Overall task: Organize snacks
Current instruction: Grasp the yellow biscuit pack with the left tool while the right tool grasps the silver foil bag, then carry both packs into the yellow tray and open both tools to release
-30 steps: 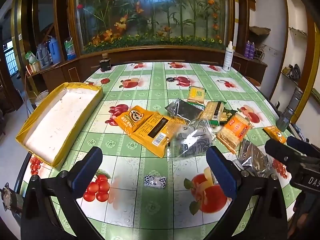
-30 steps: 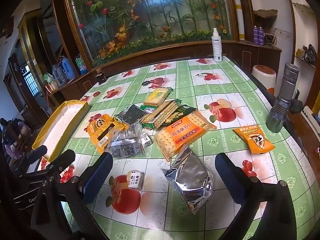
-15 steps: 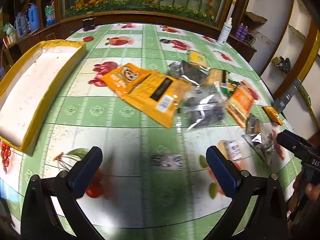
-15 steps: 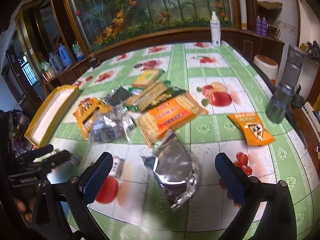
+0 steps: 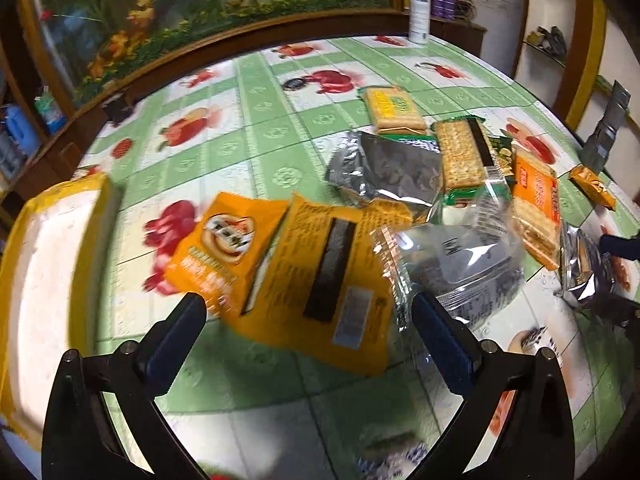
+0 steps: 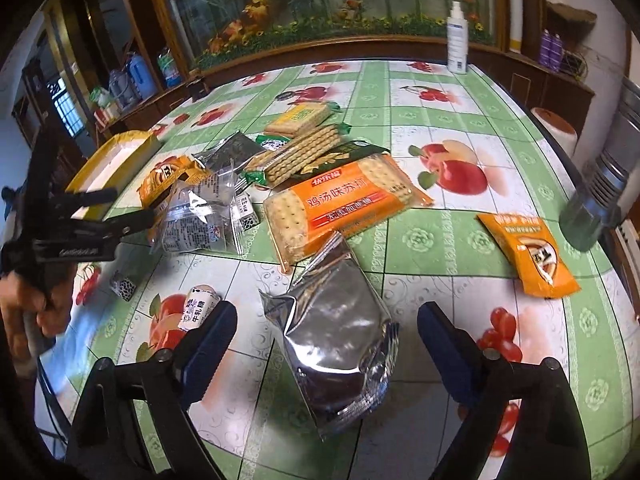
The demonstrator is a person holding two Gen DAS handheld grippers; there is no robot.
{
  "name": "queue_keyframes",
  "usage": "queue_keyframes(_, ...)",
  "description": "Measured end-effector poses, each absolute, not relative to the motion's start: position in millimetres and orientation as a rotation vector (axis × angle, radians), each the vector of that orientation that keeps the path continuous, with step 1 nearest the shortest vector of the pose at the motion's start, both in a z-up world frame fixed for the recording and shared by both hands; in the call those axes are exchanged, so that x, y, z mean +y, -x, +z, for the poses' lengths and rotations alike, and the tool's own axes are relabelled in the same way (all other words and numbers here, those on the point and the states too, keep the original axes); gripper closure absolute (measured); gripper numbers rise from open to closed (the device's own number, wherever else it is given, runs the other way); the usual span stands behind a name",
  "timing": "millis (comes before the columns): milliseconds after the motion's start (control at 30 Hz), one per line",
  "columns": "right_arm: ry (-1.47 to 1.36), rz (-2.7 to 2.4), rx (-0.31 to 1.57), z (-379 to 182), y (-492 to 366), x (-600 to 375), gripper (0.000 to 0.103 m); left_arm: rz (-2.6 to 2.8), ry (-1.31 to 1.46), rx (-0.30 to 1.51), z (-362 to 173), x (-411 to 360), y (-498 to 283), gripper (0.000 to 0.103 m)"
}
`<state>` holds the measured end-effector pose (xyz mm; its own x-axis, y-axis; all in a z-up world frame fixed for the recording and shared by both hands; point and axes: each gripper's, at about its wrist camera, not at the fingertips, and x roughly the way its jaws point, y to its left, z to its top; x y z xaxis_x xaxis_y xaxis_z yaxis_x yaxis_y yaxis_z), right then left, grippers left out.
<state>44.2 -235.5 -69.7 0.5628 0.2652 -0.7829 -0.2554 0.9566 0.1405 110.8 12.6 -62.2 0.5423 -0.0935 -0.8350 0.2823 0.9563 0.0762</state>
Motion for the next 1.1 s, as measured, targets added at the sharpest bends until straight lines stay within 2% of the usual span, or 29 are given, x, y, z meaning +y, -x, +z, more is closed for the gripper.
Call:
queue_keyframes(67,-0.001,0.32,0.945,-74.7,-50.4,-232.9,0.021,-0.264,-0.208,0.997,-65.8,7.9,-118.1,0.008)
queue_keyframes(167,0.024,0.332,0.965,-81.7,-57.1,-228.2,0.025,-0.315,-0.214,1.0,-68.2,-1.9,-123.6,0.011)
queue_keyframes(233,0.055,0.334,0.955,-82.8,-60.5,-223.4,0.025,-0.323,-0.234,1.006,-71.1,-10.5,-127.6,0.034)
queue_keyframes(300,0.091,0.336,0.951,-84.0,-62.8,-217.9,0.027,-0.337,-0.21,1.014,-72.9,-11.8,-130.9,0.034)
queue_keyframes(333,0.108,0.335,0.945,-84.1,-63.4,-215.3,0.034,-0.336,-0.216,1.007,-72.7,-12.6,-129.7,0.034)
queue_keyframes(400,0.142,0.332,0.939,-84.4,-64.5,-210.3,0.039,-0.342,-0.227,1.003,-72.2,-15.8,-127.2,0.034)
queue_keyframes(600,0.078,0.347,0.921,-82.6,-61.0,-220.2,0.048,-0.363,-0.171,0.994,-67.6,-17.2,-107.5,0.034)
queue_keyframes(800,-0.001,0.35,0.887,-67.3,-48.3,-236.5,0.053,-0.362,-0.072,0.959,-48.0,-4.1,-85.8,0.034)
queue_keyframes(1100,-0.14,0.393,0.838,-39.2,-29.0,-251.3,0.053,-0.352,0.04,0.886,-15.0,19.7,-46.9,0.034)
